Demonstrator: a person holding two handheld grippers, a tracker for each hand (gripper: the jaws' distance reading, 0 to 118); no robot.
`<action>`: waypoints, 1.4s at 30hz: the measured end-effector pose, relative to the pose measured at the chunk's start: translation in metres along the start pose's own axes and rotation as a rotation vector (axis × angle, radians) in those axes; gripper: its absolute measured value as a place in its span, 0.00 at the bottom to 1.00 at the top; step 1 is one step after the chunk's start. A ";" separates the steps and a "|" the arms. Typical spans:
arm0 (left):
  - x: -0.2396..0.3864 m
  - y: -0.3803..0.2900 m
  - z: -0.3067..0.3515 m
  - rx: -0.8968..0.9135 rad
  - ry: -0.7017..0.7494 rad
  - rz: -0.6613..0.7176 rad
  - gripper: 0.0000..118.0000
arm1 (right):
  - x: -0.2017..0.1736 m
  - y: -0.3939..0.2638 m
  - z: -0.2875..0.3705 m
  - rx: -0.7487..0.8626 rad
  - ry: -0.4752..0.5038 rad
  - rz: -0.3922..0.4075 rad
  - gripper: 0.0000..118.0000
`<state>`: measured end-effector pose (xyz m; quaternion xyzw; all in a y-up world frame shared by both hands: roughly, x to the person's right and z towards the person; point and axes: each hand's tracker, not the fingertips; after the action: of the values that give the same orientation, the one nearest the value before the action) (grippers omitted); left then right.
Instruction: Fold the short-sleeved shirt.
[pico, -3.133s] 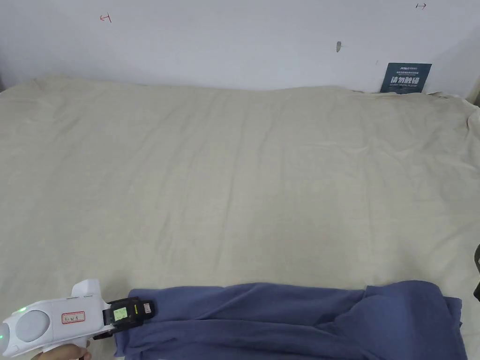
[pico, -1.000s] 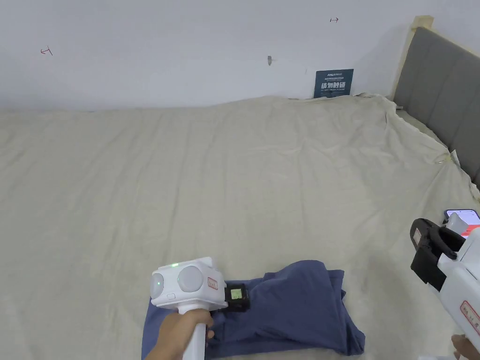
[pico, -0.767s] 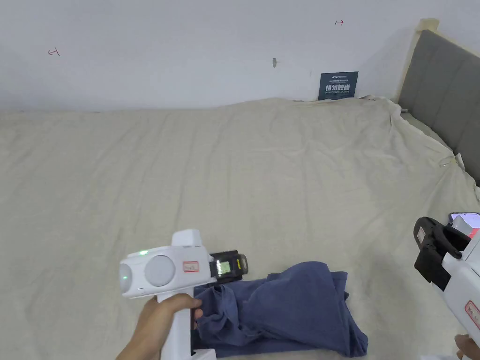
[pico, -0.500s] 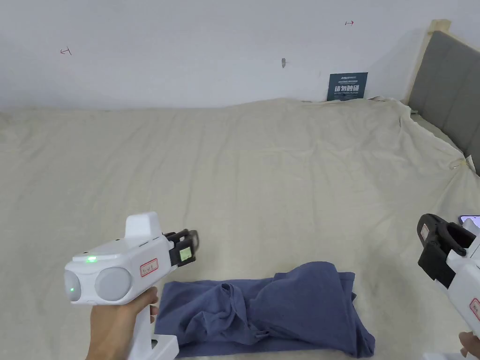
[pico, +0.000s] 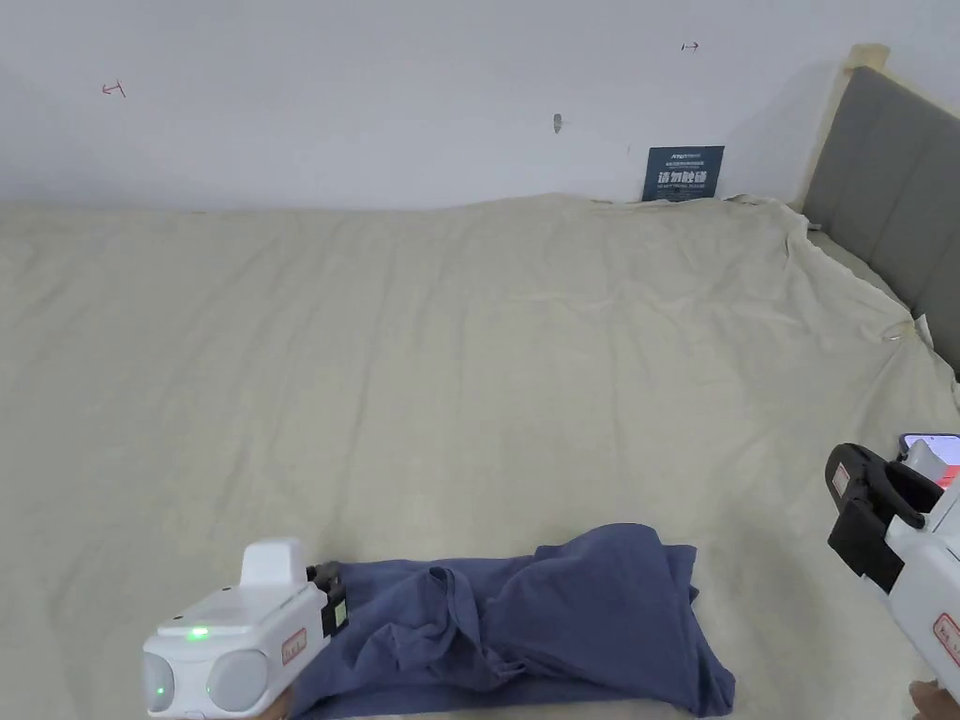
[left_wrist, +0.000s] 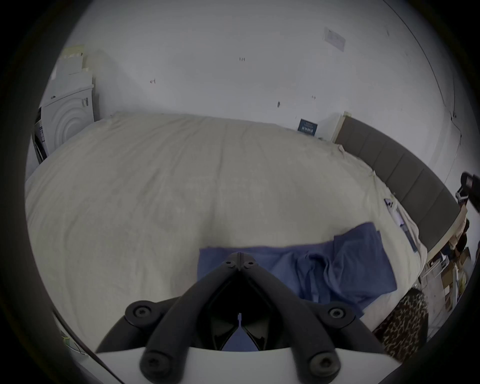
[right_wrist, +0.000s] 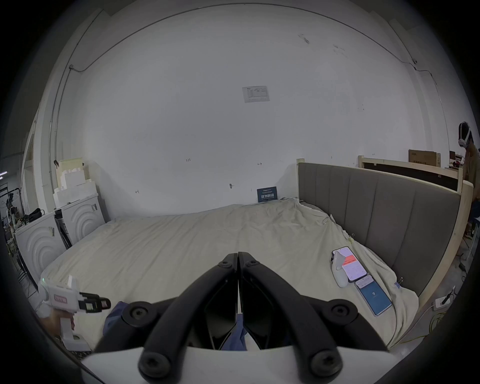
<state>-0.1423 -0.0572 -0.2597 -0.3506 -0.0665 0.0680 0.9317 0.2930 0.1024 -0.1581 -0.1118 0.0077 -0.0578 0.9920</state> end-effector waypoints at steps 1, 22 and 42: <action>0.003 -0.007 -0.005 -0.014 0.003 -0.014 0.00 | 0.001 0.000 0.000 -0.004 -0.003 0.000 0.00; 0.107 -0.031 -0.059 -0.164 -0.172 -0.053 0.00 | 0.010 -0.001 0.002 -0.026 -0.039 -0.022 0.00; 0.042 0.041 0.018 -0.126 -0.290 0.030 0.00 | 0.009 0.006 0.000 0.005 -0.013 -0.026 0.00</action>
<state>-0.1074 -0.0073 -0.2702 -0.3960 -0.1995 0.1275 0.8872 0.3021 0.1068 -0.1596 -0.1099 -0.0002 -0.0698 0.9915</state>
